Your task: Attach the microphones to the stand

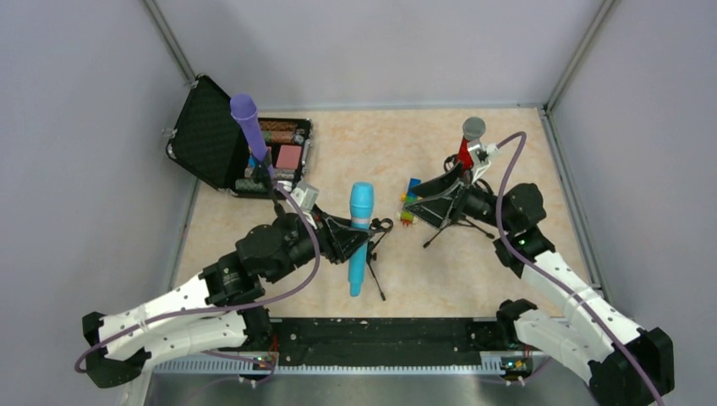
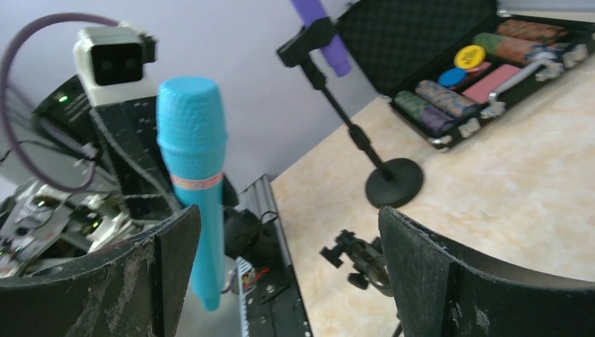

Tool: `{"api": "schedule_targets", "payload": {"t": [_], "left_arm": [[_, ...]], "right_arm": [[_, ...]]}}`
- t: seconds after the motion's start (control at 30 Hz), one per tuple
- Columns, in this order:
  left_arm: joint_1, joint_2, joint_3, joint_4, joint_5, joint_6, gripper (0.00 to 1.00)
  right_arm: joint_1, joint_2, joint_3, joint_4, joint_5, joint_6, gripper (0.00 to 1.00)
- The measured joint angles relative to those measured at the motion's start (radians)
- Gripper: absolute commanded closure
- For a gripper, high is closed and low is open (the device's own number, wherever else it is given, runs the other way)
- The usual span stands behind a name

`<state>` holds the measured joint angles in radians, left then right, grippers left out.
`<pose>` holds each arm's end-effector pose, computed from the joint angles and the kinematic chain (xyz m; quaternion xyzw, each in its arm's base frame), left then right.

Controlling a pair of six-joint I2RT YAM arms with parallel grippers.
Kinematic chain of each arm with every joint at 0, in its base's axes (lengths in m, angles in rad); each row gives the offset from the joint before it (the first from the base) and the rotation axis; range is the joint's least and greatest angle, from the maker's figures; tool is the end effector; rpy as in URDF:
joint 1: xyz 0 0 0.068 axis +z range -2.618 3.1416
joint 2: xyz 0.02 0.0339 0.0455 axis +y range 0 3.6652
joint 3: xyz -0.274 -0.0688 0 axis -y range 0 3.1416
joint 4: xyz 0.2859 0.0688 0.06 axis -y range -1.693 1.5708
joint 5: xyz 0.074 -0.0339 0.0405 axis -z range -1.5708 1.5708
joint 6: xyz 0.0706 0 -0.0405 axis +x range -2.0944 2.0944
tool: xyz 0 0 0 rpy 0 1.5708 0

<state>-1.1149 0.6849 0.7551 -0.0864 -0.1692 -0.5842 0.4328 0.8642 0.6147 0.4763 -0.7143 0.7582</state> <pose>0.1130 -0.2034 0.3644 0.1291 0.7009 -0.4851 0.5067 0.2149 0.1502 0.3381 -0.1755 0.6199 0.5914 0.4849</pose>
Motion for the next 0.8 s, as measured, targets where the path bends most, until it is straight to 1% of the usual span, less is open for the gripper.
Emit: {"api": "schedule_targets", "payload": {"t": [0.1, 0.27, 0.47, 0.63, 0.8], "left_arm": [[0.007, 0.012, 0.000, 0.034, 0.014, 0.011, 1.00], [0.014, 0.060, 0.000, 0.062, 0.045, 0.016, 1.00], [0.020, 0.097, 0.000, 0.086, 0.082, 0.016, 1.00], [0.021, 0.113, 0.000, 0.111, 0.109, 0.016, 1.00], [0.023, 0.135, 0.000, 0.130, 0.135, 0.014, 1.00]], "right_arm": [[0.042, 0.017, 0.000, 0.074, -0.045, 0.036, 0.07], [0.145, 0.039, 0.001, 0.179, -0.081, 0.058, 0.08], [0.202, 0.101, 0.002, 0.266, -0.090, 0.089, 0.11], [0.242, 0.160, 0.002, 0.302, -0.076, 0.108, 0.21], [0.276, 0.197, 0.002, 0.328, -0.054, 0.117, 0.25]]}}
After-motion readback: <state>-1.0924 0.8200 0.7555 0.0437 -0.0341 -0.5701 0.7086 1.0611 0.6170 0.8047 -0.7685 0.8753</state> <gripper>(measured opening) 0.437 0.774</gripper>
